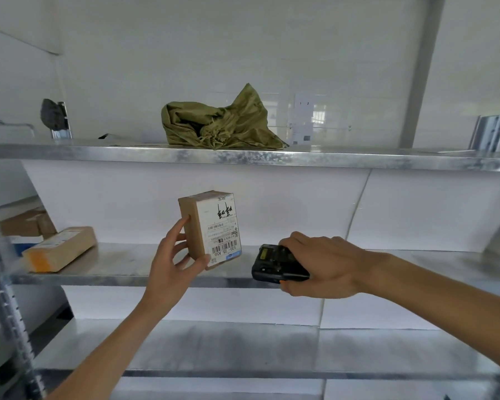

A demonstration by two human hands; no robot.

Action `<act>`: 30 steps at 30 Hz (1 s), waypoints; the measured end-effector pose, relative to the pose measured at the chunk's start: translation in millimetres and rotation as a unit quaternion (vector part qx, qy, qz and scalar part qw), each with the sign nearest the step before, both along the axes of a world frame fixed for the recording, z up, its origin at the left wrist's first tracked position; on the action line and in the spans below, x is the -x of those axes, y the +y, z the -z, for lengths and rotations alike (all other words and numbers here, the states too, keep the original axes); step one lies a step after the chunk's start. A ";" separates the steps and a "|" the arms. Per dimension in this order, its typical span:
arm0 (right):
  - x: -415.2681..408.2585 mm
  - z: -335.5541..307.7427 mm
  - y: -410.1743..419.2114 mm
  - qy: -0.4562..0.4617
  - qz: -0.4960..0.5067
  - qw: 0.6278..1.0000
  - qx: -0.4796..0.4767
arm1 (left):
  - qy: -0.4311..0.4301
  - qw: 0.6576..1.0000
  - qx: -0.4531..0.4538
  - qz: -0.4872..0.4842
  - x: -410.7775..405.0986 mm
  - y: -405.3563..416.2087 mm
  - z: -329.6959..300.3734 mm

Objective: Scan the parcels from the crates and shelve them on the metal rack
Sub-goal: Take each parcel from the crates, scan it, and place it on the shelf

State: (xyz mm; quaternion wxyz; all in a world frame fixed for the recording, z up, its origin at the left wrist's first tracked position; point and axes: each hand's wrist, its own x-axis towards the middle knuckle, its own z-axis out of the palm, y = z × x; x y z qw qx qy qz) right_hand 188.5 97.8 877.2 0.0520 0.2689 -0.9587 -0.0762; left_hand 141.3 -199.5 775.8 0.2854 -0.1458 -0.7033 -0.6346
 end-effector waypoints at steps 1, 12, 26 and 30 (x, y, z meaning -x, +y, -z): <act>-1.2 -0.4 1.9 0.004 0.001 1.000 0.005 | 0.003 1.000 -0.002 0.001 -0.1 2.4 -0.5; -13.3 4.0 -3.7 0.162 -0.008 0.986 -0.027 | 0.033 0.999 -0.022 -0.001 -2.3 4.5 -5.7; -20.7 -2.7 -34.4 0.110 0.019 0.994 0.004 | 0.062 0.998 -0.023 -0.011 -6.9 -20.8 -5.7; -19.9 -2.5 -38.8 0.097 0.030 0.995 0.003 | 0.069 0.997 -0.016 -0.014 -7.2 -25.3 -6.6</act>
